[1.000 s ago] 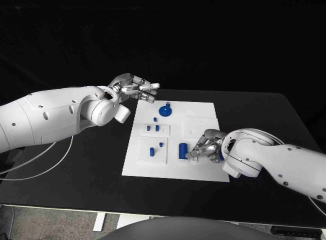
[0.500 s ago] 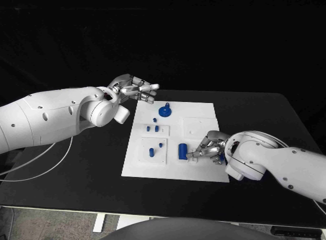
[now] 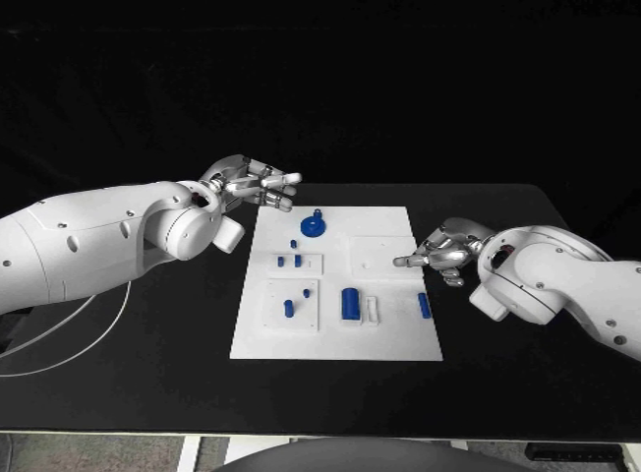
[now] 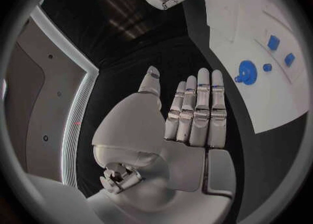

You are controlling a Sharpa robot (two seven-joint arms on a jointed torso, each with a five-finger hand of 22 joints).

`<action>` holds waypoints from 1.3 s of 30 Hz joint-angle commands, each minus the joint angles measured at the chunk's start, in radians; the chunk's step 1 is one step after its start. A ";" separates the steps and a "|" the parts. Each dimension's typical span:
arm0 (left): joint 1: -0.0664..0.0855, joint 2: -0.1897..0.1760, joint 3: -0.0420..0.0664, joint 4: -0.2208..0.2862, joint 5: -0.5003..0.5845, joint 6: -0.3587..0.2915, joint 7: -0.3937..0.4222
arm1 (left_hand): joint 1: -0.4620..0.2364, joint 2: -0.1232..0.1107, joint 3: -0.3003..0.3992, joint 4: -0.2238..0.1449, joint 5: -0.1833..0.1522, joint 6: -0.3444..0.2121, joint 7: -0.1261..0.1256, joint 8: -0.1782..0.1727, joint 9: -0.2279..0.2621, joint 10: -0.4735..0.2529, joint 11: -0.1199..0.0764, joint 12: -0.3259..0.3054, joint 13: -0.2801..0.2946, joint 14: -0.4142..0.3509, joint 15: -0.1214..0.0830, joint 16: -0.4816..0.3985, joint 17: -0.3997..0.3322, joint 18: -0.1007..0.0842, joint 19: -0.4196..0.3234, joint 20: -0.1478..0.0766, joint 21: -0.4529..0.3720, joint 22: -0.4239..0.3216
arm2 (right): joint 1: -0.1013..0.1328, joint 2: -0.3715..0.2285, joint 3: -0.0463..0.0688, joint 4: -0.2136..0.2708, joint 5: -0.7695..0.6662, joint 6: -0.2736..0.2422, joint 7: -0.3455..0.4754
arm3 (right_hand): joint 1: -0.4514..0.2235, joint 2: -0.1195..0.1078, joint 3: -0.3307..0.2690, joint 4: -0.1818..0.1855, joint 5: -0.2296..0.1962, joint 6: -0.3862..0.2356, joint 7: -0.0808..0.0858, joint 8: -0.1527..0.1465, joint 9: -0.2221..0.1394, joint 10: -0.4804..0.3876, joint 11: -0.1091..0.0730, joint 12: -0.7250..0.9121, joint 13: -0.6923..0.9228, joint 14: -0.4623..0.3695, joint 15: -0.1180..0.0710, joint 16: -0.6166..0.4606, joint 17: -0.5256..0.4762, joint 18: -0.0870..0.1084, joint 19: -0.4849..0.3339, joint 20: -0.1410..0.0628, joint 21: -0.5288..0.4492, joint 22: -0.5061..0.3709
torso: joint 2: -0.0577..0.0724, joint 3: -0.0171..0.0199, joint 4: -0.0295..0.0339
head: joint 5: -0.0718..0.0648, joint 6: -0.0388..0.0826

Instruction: Assemble the parts on the task board

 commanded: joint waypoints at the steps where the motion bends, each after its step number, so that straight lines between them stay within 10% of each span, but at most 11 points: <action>1: 0.001 0.001 0.001 0.003 0.005 0.009 0.008 | -0.006 0.002 0.000 -0.001 0.000 -0.006 0.000 -0.002 0.000 -0.005 -0.001 -0.002 0.001 -0.001 0.004 -0.002 0.001 -0.009 0.006 0.001 0.004 -0.001 | -0.002 -0.022 0.009 -0.009 0.001 0.084 -0.009 | 0.004 0.012 0.003 -0.011 0.005 -0.005 -0.003 0.004 -0.001 -0.003 0.004 0.003 0.000 0.000 0.000 0.006 -0.001 -0.013 0.052 0.000 0.005 0.094 | 0.000 0.0000 -0.0017 | -0.013 0.001; 11: 0.001 -0.001 0.001 0.008 0.006 0.008 0.009 | -0.007 0.001 0.000 0.001 -0.002 -0.005 0.000 -0.002 0.000 -0.004 -0.001 -0.002 0.001 0.000 0.004 -0.002 0.002 -0.009 0.006 0.001 0.006 -0.003 | -0.002 -0.069 0.019 -0.042 -0.104 0.204 -0.106 | -0.021 0.021 -0.022 -0.019 0.022 -0.006 -0.003 0.004 0.000 -0.006 0.005 -0.003 -0.003 0.000 0.003 0.005 -0.002 -0.015 0.051 0.002 0.003 0.094 | 0.001 -0.0008 0.0002 | -0.042 0.000; 24: 0.001 0.000 0.000 0.012 0.006 0.011 0.007 | -0.009 0.001 0.001 0.003 -0.003 -0.006 0.000 -0.002 0.000 -0.004 -0.001 -0.002 0.001 0.000 0.004 -0.002 0.002 -0.009 0.005 0.001 0.006 -0.004 | -0.036 -0.029 -0.012 -0.044 -0.130 0.232 -0.137 | -0.053 0.057 -0.144 0.011 0.042 -0.027 0.001 0.004 0.001 -0.013 0.009 -0.009 -0.008 -0.001 0.006 0.000 -0.006 -0.012 0.050 0.005 -0.008 0.092 | 0.002 -0.0029 0.0069 | -0.050 -0.005; 39: 0.001 -0.006 0.000 0.016 0.006 0.015 0.004 | -0.011 -0.001 0.001 0.007 -0.005 -0.006 0.001 -0.002 0.000 -0.005 -0.001 -0.002 0.001 -0.001 0.004 -0.002 0.002 -0.009 0.005 0.001 0.006 -0.005 | -0.044 -0.003 -0.050 -0.074 -0.159 0.277 -0.145 | -0.057 0.061 -0.141 0.031 -0.011 -0.022 0.000 0.003 0.005 -0.012 0.008 -0.008 -0.010 0.000 0.007 0.000 -0.004 -0.013 0.050 0.006 -0.010 0.092 | 0.002 -0.0030 0.0064 | -0.044 -0.015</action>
